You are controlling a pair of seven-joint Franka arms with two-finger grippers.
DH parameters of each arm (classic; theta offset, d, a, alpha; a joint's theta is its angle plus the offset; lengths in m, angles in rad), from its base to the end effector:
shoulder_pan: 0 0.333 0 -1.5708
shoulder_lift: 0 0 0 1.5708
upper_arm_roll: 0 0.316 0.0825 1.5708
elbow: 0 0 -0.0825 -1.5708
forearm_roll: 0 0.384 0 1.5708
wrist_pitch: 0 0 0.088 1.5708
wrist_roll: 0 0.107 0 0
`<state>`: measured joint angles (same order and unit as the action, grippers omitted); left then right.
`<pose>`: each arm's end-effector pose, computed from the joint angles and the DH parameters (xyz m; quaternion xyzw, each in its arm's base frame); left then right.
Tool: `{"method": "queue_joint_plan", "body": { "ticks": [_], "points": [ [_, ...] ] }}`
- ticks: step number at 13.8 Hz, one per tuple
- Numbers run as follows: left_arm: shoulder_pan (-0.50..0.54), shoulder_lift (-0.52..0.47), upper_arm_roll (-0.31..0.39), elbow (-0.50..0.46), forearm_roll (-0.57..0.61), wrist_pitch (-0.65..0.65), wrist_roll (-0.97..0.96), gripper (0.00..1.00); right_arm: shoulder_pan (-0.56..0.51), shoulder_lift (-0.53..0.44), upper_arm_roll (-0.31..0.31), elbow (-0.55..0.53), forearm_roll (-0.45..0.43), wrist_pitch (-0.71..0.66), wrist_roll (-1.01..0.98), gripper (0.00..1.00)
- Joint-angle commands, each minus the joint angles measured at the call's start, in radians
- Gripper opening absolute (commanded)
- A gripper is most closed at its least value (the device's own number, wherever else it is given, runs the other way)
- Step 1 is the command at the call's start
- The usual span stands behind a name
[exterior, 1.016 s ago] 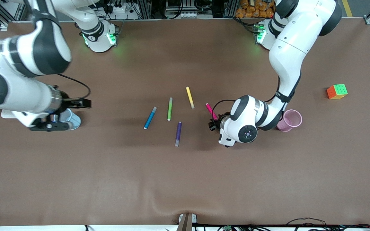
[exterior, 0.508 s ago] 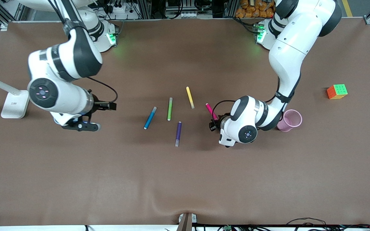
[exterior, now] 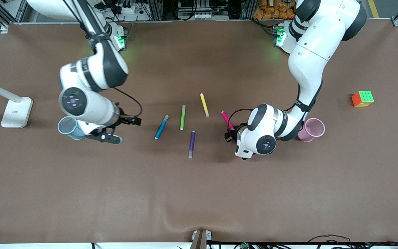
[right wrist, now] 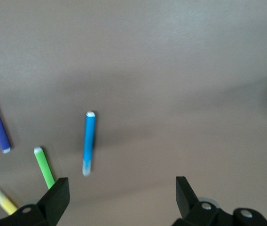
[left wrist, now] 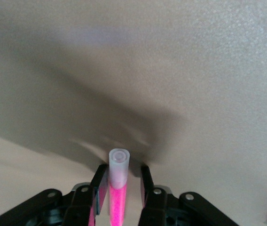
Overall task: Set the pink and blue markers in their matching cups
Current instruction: 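Lift the pink marker with the left gripper while the right gripper reaches the blue marker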
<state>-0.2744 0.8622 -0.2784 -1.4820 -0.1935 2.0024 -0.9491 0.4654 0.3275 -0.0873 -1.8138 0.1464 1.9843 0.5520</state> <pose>0.5857 -0.3441 0.1569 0.9306 0.2711 -0.2437 0.0329 0.5697 0.2397 0.3493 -0.9885 0.1196 0.0916 0.0104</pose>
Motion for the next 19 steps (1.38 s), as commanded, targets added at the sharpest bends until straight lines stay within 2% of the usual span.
{"method": "queue_joint_plan", "body": {
  "ticks": [1,2,7,10,12,16,17,18,19],
  "points": [
    [-0.012,0.015,0.005,0.003,0.019,0.016,-0.017,0.14,0.048,0.01,-0.009,-0.053,0.012,0.071,0.078,1.0],
    [-0.012,0.009,0.005,0.003,0.02,0.015,-0.022,0.0,0.067,0.025,-0.009,-0.05,0.012,0.076,0.112,1.0],
    [0.007,-0.037,0.005,0.011,0.02,-0.031,-0.028,0.0,0.09,0.116,-0.009,-0.05,0.012,0.2,0.148,1.0],
    [0.024,-0.147,0.015,0.012,0.022,-0.131,-0.025,0.0,0.107,0.183,-0.009,-0.05,0.013,0.296,0.151,1.0],
    [0.072,-0.219,0.015,0.012,0.025,-0.186,-0.013,0.0,0.154,0.208,-0.009,-0.05,0.013,0.303,0.204,1.0],
    [0.125,-0.333,0.013,0.011,0.132,-0.296,0.018,0.0,0.194,0.274,-0.008,-0.065,0.016,0.326,0.241,1.0],
    [0.15,-0.359,0.013,0.011,0.146,-0.316,0.027,0.0,0.196,0.271,-0.002,-0.074,0.018,0.323,0.241,0.98],
    [0.173,-0.382,0.013,0.008,0.151,-0.332,0.05,0.0,0.197,0.271,0.007,-0.081,0.019,0.324,0.241,0.86],
    [0.191,-0.411,0.015,0.002,0.158,-0.336,0.065,0.0,0.199,0.271,0.008,-0.084,0.025,0.326,0.241,0.79]
  ]
}}
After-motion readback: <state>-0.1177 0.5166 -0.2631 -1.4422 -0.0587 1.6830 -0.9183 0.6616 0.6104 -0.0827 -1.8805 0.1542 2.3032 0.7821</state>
